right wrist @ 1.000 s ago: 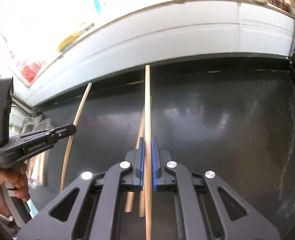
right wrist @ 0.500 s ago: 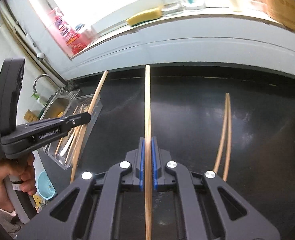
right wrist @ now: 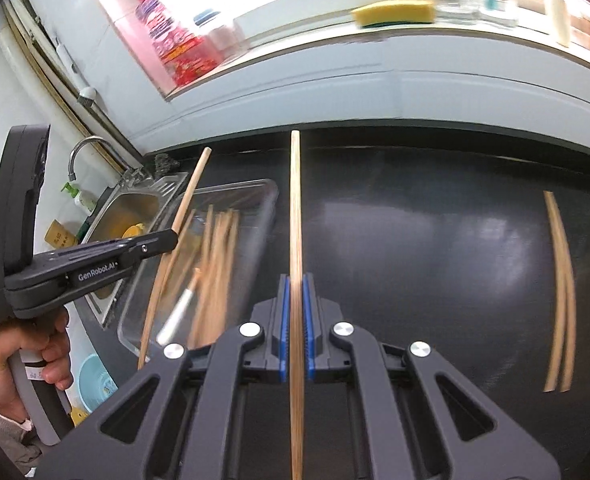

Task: Organize utensils
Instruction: 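Carry both chopsticks over the clear tray with both grippers, then open both grippers to drop the chopsticks into the tray, then move both grippers back over the last two chopsticks on the counter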

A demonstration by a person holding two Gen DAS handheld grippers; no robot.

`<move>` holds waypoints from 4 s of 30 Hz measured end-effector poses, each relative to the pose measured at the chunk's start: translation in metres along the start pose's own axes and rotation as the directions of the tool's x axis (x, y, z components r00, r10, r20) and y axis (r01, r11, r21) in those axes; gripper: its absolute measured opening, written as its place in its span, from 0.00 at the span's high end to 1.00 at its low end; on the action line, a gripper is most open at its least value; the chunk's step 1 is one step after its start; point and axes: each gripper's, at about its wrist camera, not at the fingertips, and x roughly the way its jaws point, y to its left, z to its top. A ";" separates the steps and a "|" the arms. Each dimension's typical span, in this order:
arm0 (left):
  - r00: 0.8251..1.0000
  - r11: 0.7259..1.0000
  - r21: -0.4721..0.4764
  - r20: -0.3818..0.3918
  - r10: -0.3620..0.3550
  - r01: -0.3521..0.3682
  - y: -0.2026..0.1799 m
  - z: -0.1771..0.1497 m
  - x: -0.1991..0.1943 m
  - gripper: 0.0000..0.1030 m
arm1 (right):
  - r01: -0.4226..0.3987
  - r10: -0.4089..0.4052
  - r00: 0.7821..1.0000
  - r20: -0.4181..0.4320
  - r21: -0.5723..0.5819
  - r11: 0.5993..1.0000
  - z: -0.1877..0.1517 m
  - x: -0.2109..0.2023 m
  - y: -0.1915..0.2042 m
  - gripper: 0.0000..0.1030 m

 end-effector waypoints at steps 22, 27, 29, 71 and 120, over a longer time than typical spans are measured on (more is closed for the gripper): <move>0.996 0.996 0.015 -0.025 -0.091 0.091 0.106 0.009 0.015 0.94 | 0.075 -0.076 0.997 -0.029 -0.041 0.996 0.007 0.074 0.122 0.93; 0.993 0.994 0.015 -0.042 -0.107 0.108 0.111 0.007 0.021 0.94 | 0.095 -0.097 0.993 -0.059 -0.035 0.995 0.002 0.089 0.127 0.93; 0.993 0.994 0.010 -0.046 -0.112 0.113 0.115 0.007 0.023 0.94 | 0.095 -0.097 0.993 -0.063 -0.028 0.995 0.002 0.091 0.128 0.93; 0.989 0.975 -0.184 0.100 -0.111 0.128 0.148 0.042 -0.011 0.06 | 0.211 -0.208 0.977 0.054 -0.069 0.975 -0.007 0.082 0.124 0.07; 0.986 0.988 0.132 -0.156 -0.060 0.081 -0.289 -0.053 0.054 0.06 | 0.369 -0.369 0.928 -0.042 0.221 0.903 -0.082 -0.127 -0.287 0.07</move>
